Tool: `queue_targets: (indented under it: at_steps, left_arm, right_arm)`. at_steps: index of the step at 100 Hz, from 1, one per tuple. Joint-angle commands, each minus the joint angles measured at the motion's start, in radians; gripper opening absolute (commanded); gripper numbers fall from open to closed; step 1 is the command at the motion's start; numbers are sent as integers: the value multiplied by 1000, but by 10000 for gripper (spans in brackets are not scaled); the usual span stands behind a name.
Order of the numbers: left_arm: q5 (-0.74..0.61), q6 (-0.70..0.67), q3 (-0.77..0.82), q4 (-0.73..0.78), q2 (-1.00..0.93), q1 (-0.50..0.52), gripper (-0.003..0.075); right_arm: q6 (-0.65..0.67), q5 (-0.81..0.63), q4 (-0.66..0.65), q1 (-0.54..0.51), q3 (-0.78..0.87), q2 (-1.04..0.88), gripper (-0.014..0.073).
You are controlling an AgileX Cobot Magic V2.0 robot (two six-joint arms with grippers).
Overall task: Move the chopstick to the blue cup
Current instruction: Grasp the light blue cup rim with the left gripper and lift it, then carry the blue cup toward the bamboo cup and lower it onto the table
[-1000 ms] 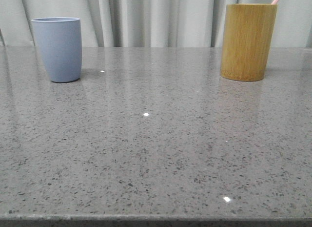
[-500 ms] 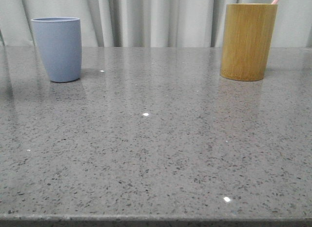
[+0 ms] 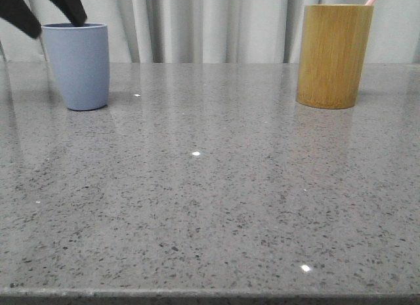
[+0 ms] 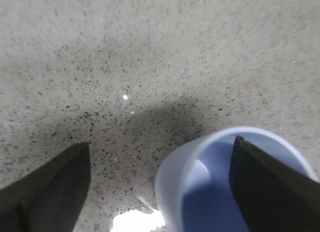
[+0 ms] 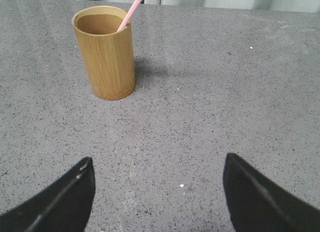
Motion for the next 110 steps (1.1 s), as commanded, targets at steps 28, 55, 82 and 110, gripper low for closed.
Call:
queue_targets:
  at_steps: [28,55,82,110]
  left_arm:
    - [4,-3,-47,-34,-17,2,251]
    - [74,-3,-59,-102,-17,-9,-19]
    - [115,-13,-174,-52,-17,-161,-19]
    - [120,-119,-325,195,23,-372,-19]
  right_arm:
    - [-8,-70,-16,2,-30,11,539]
    - [-8,-70,-16,2,-30,11,539]
    - [-8,-70,-17,2,-30,11,539]
    - [-8,-70,-29,2,-30,11,539]
